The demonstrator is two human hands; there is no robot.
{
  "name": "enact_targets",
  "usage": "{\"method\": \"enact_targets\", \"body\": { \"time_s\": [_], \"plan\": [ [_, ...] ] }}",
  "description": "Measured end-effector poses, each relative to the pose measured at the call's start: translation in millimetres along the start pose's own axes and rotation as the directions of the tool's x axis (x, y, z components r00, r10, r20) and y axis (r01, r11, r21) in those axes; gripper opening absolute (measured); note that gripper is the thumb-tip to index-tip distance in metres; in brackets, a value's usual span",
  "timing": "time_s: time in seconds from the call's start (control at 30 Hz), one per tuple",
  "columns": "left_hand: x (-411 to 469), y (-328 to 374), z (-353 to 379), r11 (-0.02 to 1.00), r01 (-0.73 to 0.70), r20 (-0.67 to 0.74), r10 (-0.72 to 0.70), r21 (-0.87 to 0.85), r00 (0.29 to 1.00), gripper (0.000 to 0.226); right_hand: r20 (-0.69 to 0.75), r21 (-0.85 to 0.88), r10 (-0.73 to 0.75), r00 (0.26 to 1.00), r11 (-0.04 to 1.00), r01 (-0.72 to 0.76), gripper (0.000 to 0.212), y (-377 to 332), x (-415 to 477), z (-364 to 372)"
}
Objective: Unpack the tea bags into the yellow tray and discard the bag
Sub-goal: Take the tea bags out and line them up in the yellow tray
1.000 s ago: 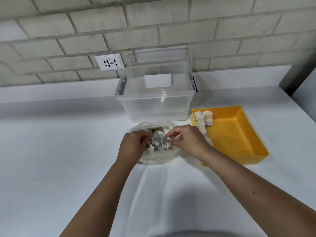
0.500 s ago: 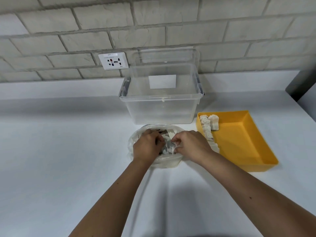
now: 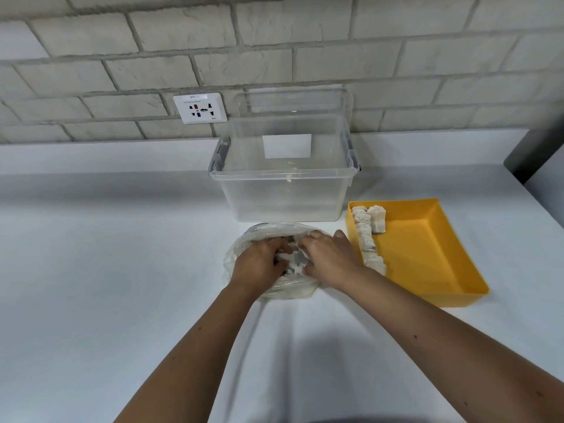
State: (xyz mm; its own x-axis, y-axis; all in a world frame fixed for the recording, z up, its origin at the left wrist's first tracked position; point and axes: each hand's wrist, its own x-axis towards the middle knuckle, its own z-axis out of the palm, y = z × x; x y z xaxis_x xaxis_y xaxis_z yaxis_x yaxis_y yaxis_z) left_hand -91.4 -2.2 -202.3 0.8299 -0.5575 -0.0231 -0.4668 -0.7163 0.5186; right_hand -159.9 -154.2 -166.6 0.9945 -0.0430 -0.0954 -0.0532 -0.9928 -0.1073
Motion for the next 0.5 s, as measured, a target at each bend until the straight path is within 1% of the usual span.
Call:
{"method": "enact_targets", "body": {
  "time_s": [0.13, 0.27, 0.33, 0.5],
  "plan": [
    [1.7, 0.4, -0.7, 0.998, 0.058, 0.005, -0.058, 0.003, 0.998, 0.035, 0.007, 0.032, -0.011, 1.0, 0.999, 0.011, 0.041, -1.4, -1.7, 0.0],
    [4.8, 0.9, -1.7, 0.993, 0.112, 0.049, -0.11, -0.026, 0.993, 0.038, -0.005, 0.056, -0.033, 0.999, 0.998, 0.034, 0.024, -1.7, -5.5, -3.0],
    [5.4, 0.5, -2.2, 0.992, 0.119, 0.061, -0.117, -0.03, 0.991, 0.042, -0.01, 0.045, -0.043, 0.999, 0.998, 0.043, 0.018, -1.4, -6.3, -3.2],
    [4.8, 1.7, -4.2, 0.992, 0.117, 0.095, -0.112, -0.055, 0.989, 0.036, 0.016, 0.014, -0.058, 0.998, 0.998, 0.057, 0.016, 2.4, -8.2, -7.6]
  ]
}}
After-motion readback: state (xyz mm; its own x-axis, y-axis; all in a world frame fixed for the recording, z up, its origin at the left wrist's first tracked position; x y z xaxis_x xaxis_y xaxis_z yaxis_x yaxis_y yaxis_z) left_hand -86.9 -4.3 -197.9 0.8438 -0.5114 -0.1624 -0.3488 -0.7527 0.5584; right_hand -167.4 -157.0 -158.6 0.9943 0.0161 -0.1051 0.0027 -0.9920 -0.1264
